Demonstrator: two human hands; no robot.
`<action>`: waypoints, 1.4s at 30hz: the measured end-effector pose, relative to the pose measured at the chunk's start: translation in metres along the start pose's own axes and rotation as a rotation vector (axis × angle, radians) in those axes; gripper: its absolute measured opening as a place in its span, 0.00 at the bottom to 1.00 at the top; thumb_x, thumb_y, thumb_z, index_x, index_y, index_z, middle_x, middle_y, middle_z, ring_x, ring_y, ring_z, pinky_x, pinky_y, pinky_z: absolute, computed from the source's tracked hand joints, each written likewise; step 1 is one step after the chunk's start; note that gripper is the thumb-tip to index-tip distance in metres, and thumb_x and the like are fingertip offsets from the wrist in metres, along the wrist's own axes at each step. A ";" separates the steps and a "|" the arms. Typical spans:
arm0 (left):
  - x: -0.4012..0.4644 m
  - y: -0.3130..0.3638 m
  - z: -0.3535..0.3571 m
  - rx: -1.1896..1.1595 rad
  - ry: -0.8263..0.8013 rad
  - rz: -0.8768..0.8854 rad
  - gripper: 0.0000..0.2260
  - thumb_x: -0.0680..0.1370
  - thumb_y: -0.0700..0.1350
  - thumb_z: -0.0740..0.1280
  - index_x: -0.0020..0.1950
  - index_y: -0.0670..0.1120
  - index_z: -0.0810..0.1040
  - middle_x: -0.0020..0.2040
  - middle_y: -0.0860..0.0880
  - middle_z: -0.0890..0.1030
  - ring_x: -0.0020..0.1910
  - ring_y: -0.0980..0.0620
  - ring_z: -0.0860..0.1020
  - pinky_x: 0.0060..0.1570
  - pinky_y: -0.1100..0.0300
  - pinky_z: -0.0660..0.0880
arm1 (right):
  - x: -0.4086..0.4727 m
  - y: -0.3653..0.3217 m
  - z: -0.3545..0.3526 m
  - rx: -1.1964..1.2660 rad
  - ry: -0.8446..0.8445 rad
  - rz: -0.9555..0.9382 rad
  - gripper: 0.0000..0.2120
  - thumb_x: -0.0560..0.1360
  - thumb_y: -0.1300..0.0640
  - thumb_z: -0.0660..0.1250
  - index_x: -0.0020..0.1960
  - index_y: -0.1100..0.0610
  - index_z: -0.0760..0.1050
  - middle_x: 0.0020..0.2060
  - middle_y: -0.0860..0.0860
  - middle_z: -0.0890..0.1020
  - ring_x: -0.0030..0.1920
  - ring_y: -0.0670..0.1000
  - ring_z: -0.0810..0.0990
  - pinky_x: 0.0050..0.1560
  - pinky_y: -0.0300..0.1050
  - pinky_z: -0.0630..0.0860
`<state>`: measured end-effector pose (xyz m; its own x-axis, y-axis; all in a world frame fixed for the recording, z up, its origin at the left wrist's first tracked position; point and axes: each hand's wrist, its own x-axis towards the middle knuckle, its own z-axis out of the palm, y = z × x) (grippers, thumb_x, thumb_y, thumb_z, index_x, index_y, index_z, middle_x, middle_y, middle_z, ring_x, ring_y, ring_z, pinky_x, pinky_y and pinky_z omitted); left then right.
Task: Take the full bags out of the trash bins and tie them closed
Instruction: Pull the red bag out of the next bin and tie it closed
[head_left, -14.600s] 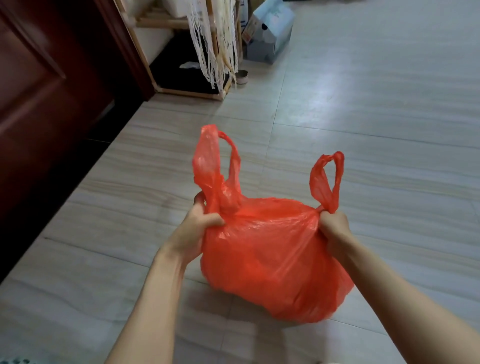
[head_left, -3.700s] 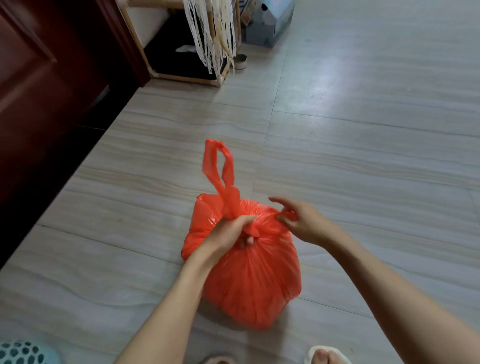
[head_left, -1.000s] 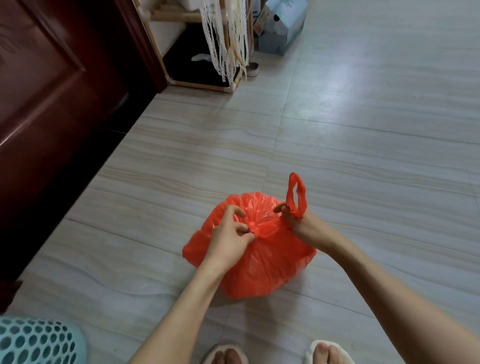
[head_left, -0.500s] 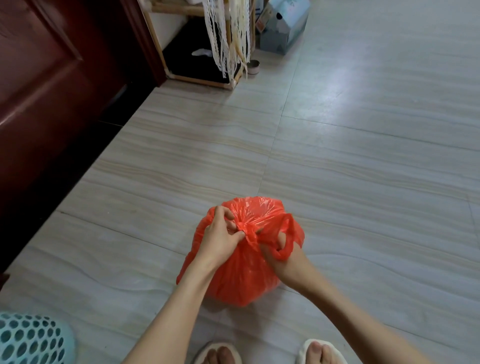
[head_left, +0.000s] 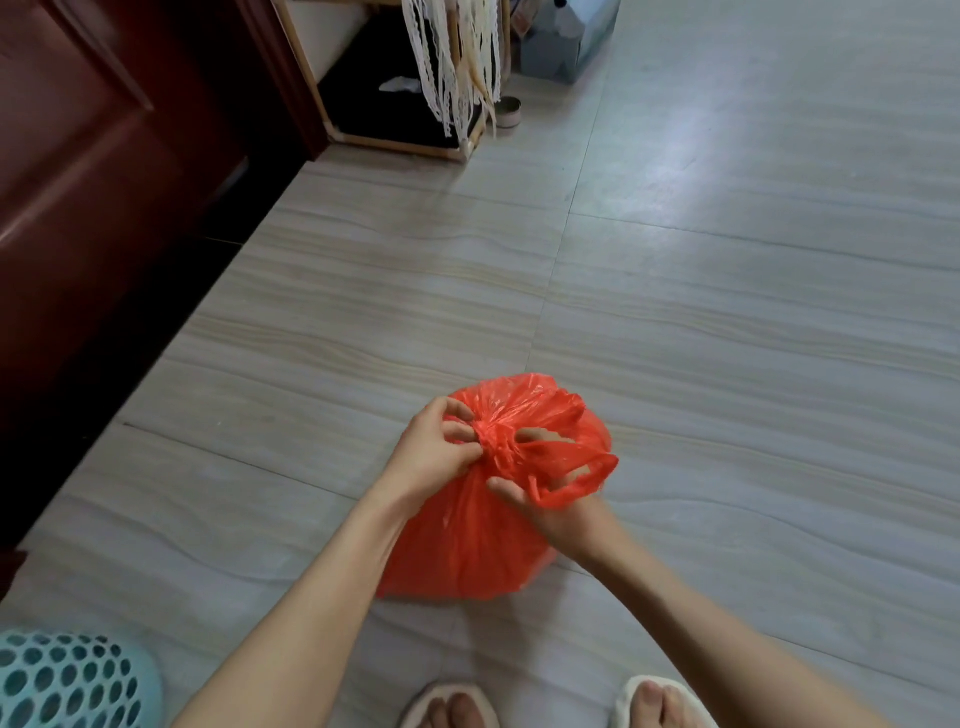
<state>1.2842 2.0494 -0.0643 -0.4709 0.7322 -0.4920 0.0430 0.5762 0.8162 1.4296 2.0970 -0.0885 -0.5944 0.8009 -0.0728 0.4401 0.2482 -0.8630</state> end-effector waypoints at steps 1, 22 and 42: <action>0.001 0.001 0.000 0.131 0.059 0.029 0.14 0.69 0.33 0.70 0.44 0.49 0.71 0.41 0.46 0.80 0.40 0.49 0.77 0.44 0.57 0.74 | 0.004 -0.003 -0.001 -0.022 -0.027 -0.004 0.23 0.66 0.51 0.74 0.57 0.60 0.76 0.51 0.50 0.78 0.54 0.48 0.75 0.62 0.42 0.68; -0.027 0.006 0.004 0.241 0.031 0.242 0.20 0.71 0.32 0.67 0.46 0.59 0.70 0.41 0.49 0.81 0.43 0.53 0.82 0.52 0.57 0.78 | 0.025 0.000 -0.024 0.158 -0.095 0.100 0.04 0.76 0.65 0.63 0.45 0.58 0.75 0.41 0.53 0.79 0.45 0.49 0.77 0.48 0.35 0.72; -0.012 -0.017 -0.020 0.196 0.222 0.007 0.13 0.67 0.35 0.71 0.45 0.49 0.72 0.38 0.48 0.80 0.40 0.48 0.79 0.46 0.56 0.73 | 0.007 -0.024 0.009 -0.168 -0.255 -0.062 0.21 0.68 0.51 0.68 0.58 0.61 0.77 0.58 0.57 0.80 0.62 0.58 0.76 0.64 0.46 0.69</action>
<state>1.2715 2.0237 -0.0664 -0.6501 0.6515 -0.3909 0.2057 0.6462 0.7349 1.4090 2.0918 -0.0727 -0.7640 0.6240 -0.1643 0.4902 0.3956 -0.7767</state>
